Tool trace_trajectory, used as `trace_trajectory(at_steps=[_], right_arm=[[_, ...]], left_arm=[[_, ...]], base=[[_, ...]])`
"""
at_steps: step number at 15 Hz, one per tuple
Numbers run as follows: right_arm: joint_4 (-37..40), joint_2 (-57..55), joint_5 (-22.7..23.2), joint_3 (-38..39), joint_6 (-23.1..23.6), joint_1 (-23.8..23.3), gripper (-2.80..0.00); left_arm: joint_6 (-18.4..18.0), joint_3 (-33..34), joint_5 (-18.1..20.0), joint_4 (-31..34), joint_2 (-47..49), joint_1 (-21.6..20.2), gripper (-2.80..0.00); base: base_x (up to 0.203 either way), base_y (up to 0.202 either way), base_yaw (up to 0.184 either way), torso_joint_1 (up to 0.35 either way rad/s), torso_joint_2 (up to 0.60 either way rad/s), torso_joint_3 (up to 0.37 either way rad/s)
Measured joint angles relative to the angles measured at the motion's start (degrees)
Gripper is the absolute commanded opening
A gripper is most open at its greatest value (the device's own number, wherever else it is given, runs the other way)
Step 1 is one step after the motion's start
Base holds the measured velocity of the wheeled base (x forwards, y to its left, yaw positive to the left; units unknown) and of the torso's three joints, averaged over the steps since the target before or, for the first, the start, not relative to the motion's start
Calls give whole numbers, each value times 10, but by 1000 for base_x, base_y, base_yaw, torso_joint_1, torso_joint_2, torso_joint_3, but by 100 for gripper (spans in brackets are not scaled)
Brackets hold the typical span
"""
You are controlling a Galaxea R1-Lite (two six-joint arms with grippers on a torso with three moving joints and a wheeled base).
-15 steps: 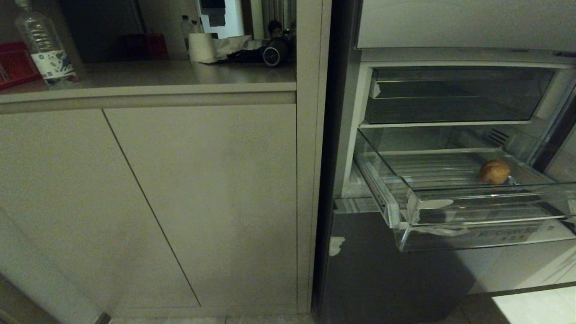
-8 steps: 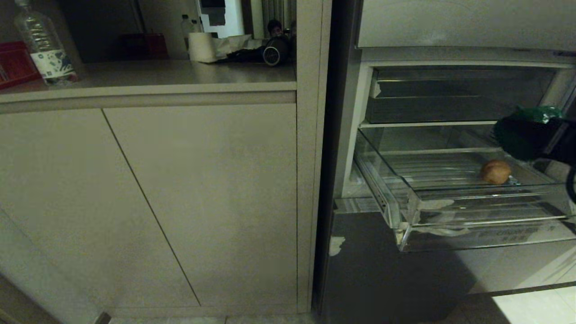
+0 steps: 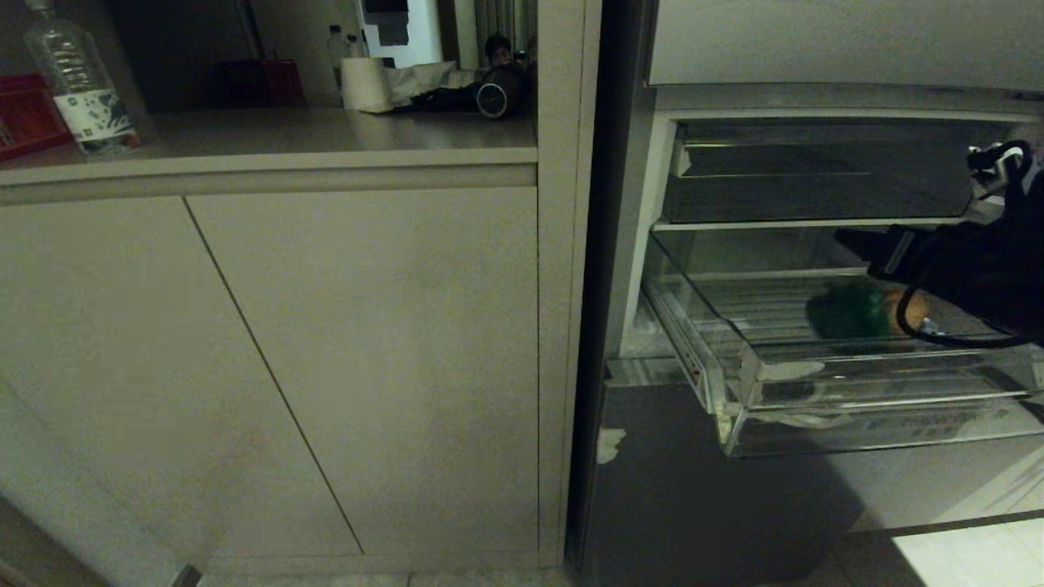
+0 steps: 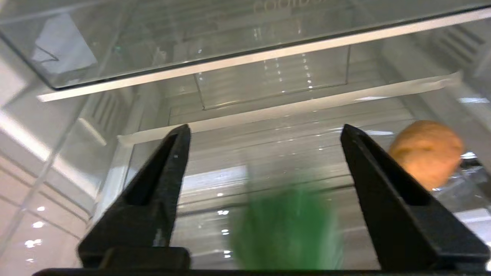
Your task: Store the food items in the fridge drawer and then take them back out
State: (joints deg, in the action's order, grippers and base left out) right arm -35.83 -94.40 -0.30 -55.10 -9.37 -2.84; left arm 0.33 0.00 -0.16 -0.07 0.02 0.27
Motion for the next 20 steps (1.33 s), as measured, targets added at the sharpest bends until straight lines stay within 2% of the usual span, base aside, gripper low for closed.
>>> trace_trajectory(at_steps=[3,4,7,11,13,15,20], right_arm=[[-1,-17,0,-9,-1,-5,0],[0,-14,0,-5,-2,-6,-280],[3,38,-1,27,-1,-8,-280],[8,186,-5,146,3,-8,-280],[42,270,-13,222,4,-8,-280],[112,325,-27,275,2,-7,-280],[173,323,-32,284,6,-7,-280]], left_arm=[[0,0,0,0,0,0,-280],[0,0,0,0,0,0,-280],[0,0,0,0,0,0,-280],[0,0,0,0,0,0,-280],[0,0,0,0,0,0,-280],[0,0,0,0,0,0,-280],[0,0,0,0,0,0,-280]], base=[[0,0,0,0,0,0],[0,0,0,0,0,0],[0,0,0,0,0,0],[0,0,0,0,0,0],[0,0,0,0,0,0],[0,0,0,0,0,0],[0,0,0,0,0,0]])
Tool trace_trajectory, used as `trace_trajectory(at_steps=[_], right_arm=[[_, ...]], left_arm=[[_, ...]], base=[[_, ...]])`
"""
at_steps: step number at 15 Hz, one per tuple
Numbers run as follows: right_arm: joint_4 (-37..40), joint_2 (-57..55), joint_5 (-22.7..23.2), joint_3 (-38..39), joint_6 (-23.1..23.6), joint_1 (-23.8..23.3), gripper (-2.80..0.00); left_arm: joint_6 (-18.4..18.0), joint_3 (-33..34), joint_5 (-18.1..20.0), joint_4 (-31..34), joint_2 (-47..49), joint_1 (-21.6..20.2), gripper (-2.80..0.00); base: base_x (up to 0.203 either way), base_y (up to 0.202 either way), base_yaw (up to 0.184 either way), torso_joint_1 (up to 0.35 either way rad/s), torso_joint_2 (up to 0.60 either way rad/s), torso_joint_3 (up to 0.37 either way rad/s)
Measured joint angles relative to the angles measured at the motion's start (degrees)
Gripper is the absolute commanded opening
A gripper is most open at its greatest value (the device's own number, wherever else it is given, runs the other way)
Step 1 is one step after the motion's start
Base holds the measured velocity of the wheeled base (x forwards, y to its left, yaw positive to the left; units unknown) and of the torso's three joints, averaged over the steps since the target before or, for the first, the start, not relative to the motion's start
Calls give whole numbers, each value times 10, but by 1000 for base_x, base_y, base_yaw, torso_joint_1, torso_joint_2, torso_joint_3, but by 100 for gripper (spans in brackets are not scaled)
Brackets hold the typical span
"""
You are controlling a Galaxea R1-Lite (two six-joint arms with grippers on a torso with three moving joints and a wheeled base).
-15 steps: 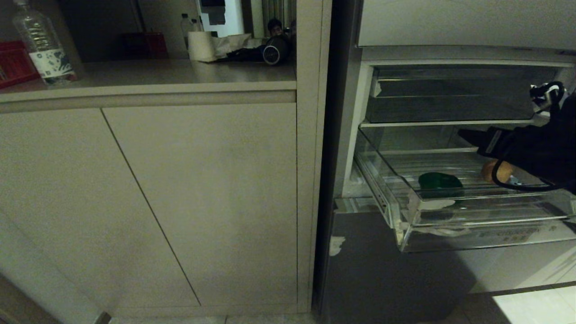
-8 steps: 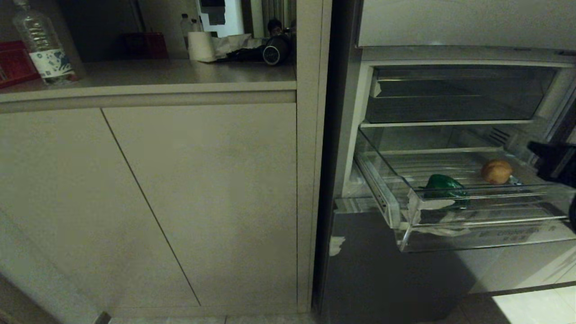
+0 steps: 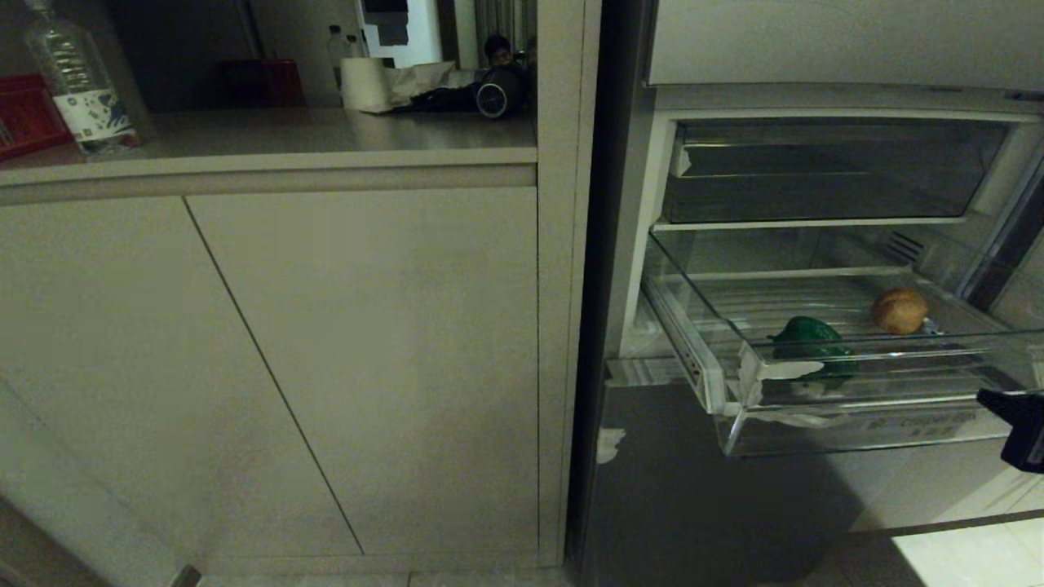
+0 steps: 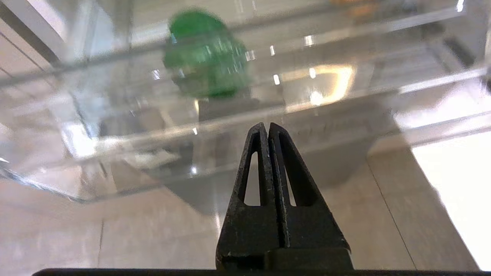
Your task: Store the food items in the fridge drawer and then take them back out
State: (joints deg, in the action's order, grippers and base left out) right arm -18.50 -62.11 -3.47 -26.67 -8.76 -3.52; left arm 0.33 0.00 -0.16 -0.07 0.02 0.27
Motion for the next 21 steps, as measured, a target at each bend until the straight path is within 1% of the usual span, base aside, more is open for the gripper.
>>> trace_trajectory(at_steps=[3,7,10,13,17,21], right_arm=[[11,-33,4,-20,-2,0,-280],[11,-108,5,-65,-3,-1,-280],[9,-167,6,-112,-4,1,-280],[5,-230,13,-176,-6,6,-280],[-41,-318,43,-244,-7,29,-280],[-97,-424,51,-328,-9,48,-280]], left_arm=[[0,0,0,0,0,0,-280],[0,0,0,0,0,0,-280],[0,0,0,0,0,0,-280],[0,0,0,0,0,0,-280],[0,0,0,0,0,0,-280],[0,0,0,0,0,0,-280]], base=[[0,0,0,0,0,0],[0,0,0,0,0,0],[0,0,0,0,0,0],[0,0,0,0,0,0],[0,0,0,0,0,0],[0,0,0,0,0,0]])
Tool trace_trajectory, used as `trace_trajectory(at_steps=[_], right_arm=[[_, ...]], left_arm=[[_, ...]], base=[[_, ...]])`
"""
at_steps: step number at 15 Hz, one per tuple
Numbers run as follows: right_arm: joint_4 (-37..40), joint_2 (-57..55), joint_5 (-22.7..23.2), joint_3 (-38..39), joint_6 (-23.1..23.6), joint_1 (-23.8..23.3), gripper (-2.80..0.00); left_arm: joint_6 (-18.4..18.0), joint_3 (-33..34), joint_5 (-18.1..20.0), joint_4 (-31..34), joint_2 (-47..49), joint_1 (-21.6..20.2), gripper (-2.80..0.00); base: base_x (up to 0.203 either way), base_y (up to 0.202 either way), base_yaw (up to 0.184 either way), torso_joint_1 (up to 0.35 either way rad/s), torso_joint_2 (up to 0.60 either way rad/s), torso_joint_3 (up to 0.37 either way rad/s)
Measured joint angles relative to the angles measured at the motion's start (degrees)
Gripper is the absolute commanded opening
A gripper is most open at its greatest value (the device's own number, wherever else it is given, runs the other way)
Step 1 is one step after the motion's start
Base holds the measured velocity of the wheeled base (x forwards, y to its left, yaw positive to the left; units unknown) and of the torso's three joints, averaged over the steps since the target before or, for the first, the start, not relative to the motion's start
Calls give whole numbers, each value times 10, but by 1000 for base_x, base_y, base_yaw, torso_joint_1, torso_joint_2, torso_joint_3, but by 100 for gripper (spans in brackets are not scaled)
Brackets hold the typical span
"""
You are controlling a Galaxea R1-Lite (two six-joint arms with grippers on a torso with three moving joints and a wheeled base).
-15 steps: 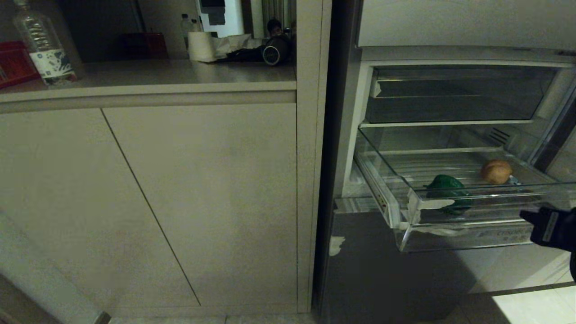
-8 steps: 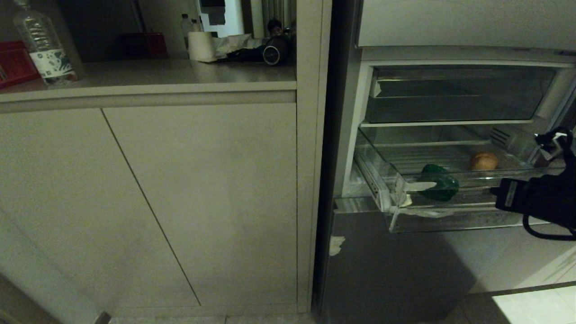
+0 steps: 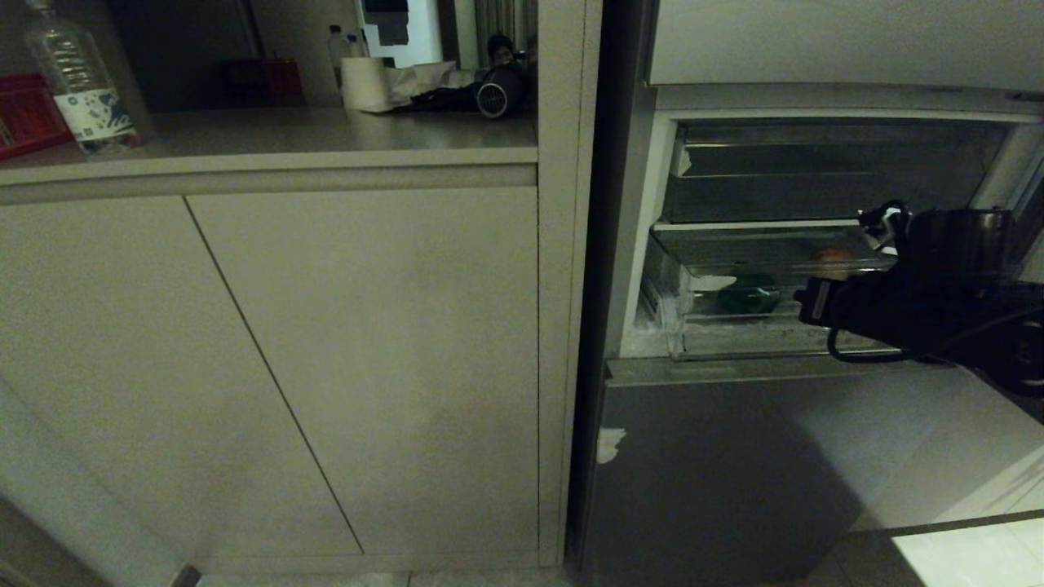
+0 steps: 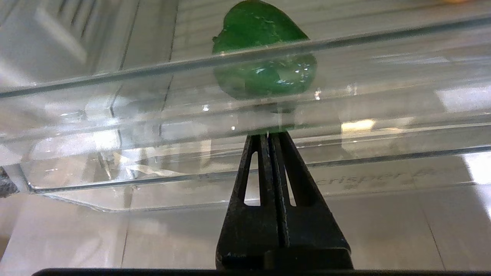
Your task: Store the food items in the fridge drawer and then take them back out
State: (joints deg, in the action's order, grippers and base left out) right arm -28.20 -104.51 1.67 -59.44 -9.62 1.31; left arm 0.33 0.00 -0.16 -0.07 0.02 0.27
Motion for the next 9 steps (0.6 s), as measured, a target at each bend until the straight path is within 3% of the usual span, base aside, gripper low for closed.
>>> trace_trajectory(at_steps=[5,9], right_arm=[[-71,-84,17,-65,-17,14,-280],[-75,-83,16,-48,-31,19,-280]], left_arm=[[0,0,0,0,0,0,-280],[0,0,0,0,0,0,-280]], base=[[0,0,0,0,0,0],[0,0,0,0,0,0]])
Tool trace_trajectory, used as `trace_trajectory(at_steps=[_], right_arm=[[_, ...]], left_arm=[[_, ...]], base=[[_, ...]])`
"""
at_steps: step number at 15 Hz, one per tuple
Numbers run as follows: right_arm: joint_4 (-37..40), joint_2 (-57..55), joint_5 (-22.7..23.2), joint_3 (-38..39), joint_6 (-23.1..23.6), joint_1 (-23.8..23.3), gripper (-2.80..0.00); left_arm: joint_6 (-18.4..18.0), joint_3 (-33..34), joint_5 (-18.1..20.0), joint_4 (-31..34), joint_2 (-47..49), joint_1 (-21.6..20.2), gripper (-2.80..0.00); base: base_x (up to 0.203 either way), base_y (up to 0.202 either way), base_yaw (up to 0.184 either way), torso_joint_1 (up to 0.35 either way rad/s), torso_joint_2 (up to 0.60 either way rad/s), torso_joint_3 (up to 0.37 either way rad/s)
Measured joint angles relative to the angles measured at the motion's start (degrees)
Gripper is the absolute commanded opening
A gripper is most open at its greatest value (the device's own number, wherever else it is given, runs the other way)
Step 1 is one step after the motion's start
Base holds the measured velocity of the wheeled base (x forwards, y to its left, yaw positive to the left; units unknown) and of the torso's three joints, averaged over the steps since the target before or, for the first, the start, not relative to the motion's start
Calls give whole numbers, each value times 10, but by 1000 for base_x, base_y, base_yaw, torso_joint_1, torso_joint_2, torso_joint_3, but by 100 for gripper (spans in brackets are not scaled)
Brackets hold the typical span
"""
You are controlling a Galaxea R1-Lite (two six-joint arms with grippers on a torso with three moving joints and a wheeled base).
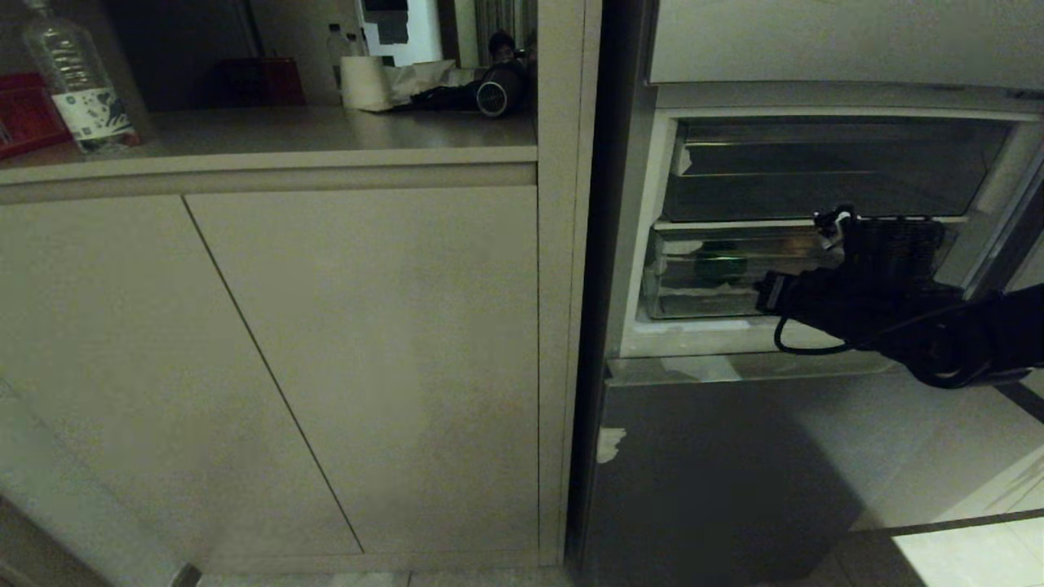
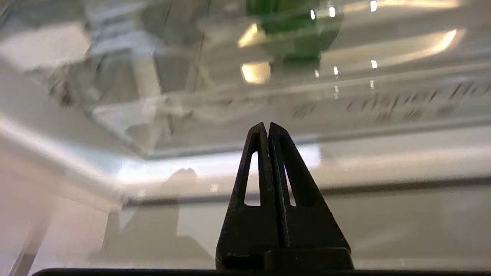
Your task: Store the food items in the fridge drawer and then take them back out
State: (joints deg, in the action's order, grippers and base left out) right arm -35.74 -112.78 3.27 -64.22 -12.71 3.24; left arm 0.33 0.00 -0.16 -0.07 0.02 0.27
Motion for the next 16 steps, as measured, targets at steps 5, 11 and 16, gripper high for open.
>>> trace_trajectory(at_steps=[5,11,16], right_arm=[[15,145,-1,127,4,1,-280],[95,551,-22,392,32,-19,-280],[222,874,-46,590,90,-55,-280]], left_arm=[[0,0,0,0,0,0,-280],[0,0,0,0,0,0,-280],[0,0,0,0,0,0,-280]], base=[[0,0,0,0,0,0],[0,0,0,0,0,0],[0,0,0,0,0,0]])
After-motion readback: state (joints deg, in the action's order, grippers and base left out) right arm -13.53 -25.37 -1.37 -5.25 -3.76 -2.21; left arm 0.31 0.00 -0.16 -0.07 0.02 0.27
